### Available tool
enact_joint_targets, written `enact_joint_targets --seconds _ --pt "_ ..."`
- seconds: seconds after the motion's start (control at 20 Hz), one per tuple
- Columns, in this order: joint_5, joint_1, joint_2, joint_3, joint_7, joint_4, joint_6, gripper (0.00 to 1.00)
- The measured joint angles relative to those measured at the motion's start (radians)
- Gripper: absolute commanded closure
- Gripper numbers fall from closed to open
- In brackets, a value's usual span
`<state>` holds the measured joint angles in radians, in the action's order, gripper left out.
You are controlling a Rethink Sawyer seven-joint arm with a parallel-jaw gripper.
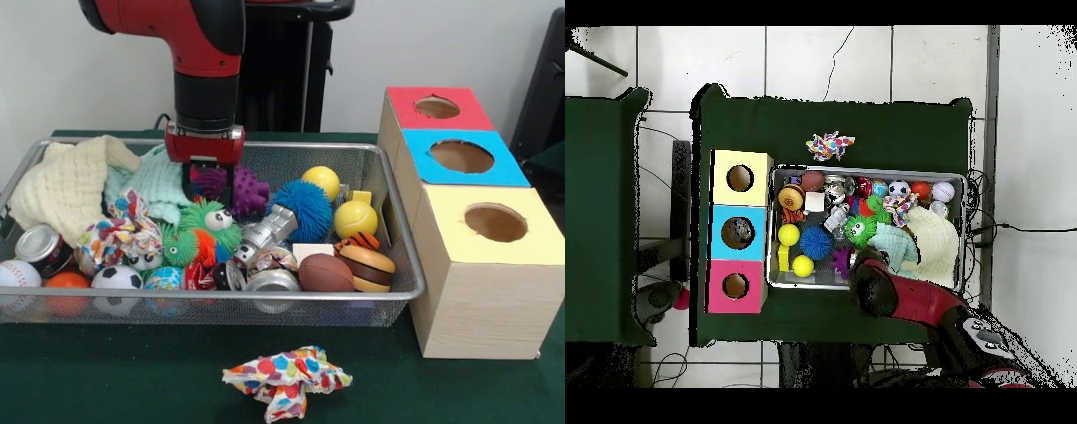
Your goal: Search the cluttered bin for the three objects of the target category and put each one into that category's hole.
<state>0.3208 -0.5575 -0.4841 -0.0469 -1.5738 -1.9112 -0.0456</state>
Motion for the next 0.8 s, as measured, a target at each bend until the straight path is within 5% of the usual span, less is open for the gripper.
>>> enact_joint_targets --seconds 0.8 --pt "-0.052 -0.067 0.048 -0.079 0.000 -0.044 -0.093 0.00"
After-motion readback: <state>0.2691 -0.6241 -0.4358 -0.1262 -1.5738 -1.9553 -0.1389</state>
